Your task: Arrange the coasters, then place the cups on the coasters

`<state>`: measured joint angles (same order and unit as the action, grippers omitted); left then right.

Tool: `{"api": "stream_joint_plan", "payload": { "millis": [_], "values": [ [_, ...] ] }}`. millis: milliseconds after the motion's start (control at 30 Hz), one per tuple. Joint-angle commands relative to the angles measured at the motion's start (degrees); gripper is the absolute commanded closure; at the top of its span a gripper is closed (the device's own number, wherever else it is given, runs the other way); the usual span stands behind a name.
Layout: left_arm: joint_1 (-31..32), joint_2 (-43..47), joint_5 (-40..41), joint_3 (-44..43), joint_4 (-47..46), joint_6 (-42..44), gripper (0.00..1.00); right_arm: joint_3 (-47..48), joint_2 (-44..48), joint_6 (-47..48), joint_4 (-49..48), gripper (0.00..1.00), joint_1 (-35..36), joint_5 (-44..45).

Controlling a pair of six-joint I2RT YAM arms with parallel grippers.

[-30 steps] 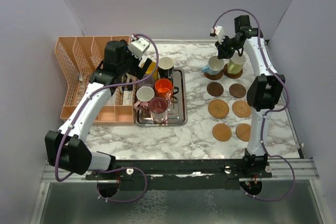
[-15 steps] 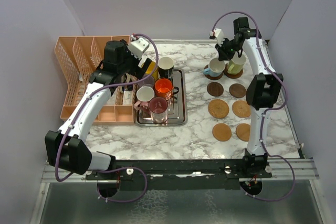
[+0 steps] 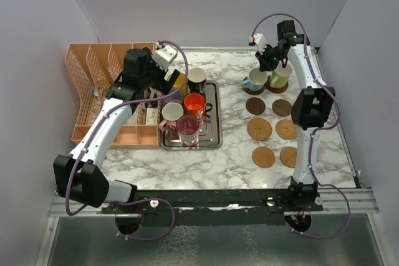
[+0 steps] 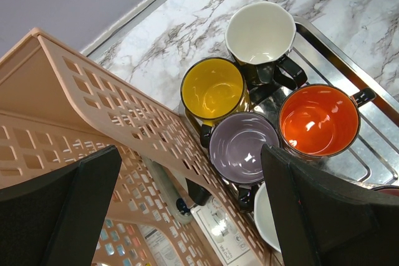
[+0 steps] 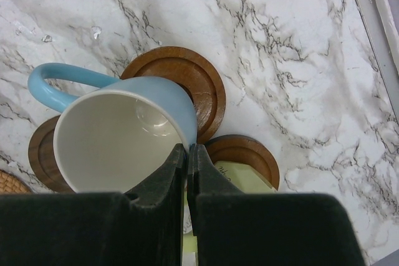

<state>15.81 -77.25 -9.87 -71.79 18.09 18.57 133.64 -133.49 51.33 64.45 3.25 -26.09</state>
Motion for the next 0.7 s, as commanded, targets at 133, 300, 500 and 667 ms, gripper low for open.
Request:
{"api": "stream_joint_plan", "payload": {
  "millis": [133, 300, 500, 667],
  "values": [
    [-0.52, 1.26, -1.6, 0.41, -0.26, 0.15, 0.01, 2.14, -2.36, 1.18, -0.75, 0.99, -0.52, 1.57],
    [-0.62, 1.08, -1.72, 0.49, -0.2, 0.29, 0.01, 1.0, -2.63, 1.32, -3.04, 0.95, -0.5, 2.89],
    [-0.68, 1.08, -1.73, 0.57, -0.07, 0.6, 0.01, 1.88, -3.73, 1.15, -4.62, 0.89, -0.52, 3.39],
    [-0.82, 0.98, -1.73, 0.51, 0.04, 0.7, 0.01, 1.91, -3.97, 0.79, -6.43, 0.86, -0.52, 3.58]
  ]
}}
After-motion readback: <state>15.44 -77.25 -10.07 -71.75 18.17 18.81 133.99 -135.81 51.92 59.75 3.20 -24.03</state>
